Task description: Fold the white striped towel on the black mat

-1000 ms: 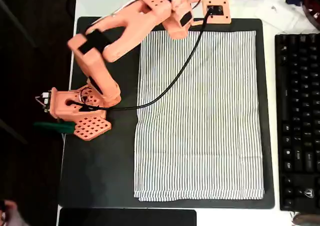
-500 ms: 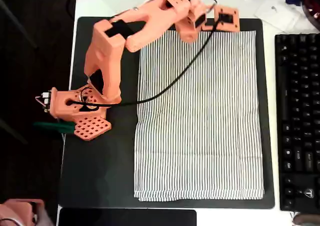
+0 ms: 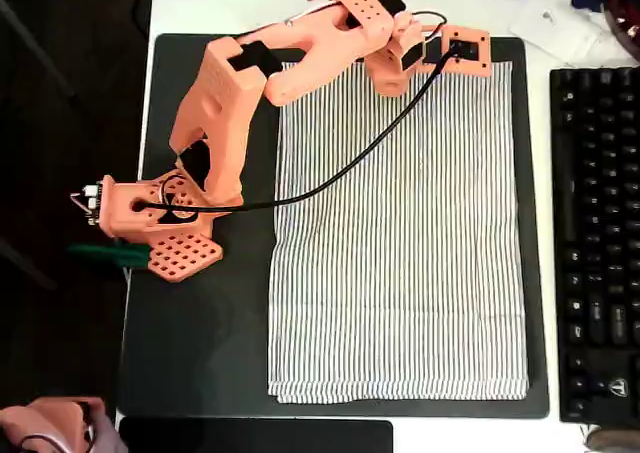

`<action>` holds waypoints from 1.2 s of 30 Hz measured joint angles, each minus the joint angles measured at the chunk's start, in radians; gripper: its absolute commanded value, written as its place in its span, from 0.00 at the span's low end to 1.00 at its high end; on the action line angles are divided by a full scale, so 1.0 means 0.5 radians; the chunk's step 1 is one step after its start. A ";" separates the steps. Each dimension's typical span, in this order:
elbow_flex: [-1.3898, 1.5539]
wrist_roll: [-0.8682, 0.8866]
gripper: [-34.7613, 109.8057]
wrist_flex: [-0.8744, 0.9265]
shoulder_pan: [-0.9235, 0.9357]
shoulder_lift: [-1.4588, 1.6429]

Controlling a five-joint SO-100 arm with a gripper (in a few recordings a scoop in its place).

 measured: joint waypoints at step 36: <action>-0.199 -0.555 0.24 1.104 0.742 0.779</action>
